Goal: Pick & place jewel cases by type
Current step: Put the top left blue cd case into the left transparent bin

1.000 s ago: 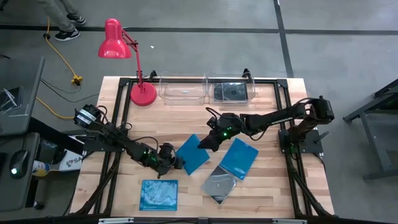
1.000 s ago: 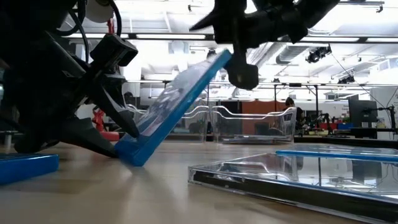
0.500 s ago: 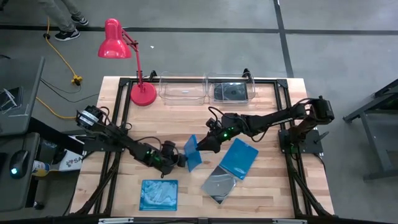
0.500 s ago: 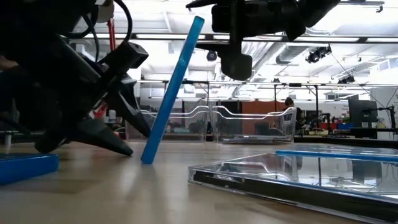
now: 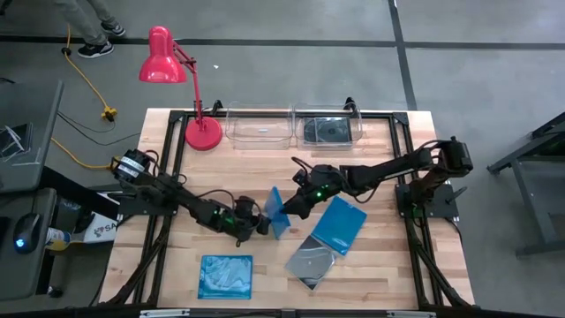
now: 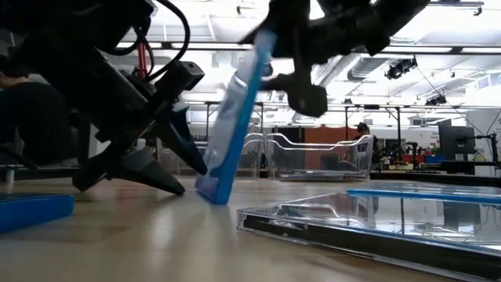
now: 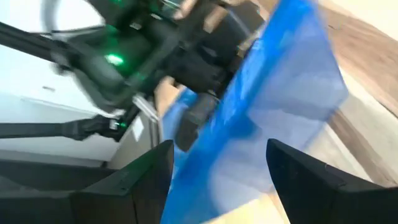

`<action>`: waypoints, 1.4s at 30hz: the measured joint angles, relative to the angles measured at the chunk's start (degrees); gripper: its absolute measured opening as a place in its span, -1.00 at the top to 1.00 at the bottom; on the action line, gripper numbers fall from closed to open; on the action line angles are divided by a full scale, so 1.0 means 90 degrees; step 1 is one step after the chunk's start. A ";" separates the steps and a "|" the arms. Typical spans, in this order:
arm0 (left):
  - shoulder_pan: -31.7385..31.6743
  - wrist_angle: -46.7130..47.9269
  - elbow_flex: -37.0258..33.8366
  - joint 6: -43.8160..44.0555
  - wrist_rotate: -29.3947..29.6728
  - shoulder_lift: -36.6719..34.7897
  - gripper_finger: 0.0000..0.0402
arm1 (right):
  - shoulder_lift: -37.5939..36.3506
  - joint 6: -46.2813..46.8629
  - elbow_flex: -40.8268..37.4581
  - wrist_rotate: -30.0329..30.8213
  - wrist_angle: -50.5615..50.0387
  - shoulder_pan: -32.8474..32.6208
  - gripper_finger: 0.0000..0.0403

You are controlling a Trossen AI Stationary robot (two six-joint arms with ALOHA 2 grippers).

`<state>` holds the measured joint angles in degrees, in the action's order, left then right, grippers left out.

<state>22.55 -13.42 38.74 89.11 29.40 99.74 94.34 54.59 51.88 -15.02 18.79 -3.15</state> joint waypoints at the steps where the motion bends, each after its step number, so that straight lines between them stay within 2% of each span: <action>1: -0.0029 -0.0005 0.0000 -0.0031 -0.0012 0.0000 0.10 | 0.0051 0.0001 0.0000 0.0016 -0.0027 -0.0013 -0.22; 12: -0.0061 0.0000 0.0005 -0.0175 -0.0067 -0.0007 0.10 | 0.0435 0.0297 0.0005 0.0064 0.0032 -0.0045 -0.22; 28: -0.0054 0.0030 0.0012 -0.0369 -0.0064 -0.0015 0.10 | 0.0448 0.0219 0.0005 0.0184 -0.0890 -0.0047 -0.19; 32: -0.0054 0.0033 0.0012 -0.0376 -0.0055 -0.0017 0.10 | 0.0448 0.0206 0.0005 0.0216 -0.0948 -0.0046 -0.06; 42: -0.0051 0.0039 0.0012 -0.0382 -0.0041 -0.0017 0.10 | 0.0446 0.0068 0.0005 0.0339 -0.0951 -0.0042 0.43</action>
<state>22.09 -13.06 38.85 85.68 29.03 99.59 98.35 55.20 51.92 -11.97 10.23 -3.53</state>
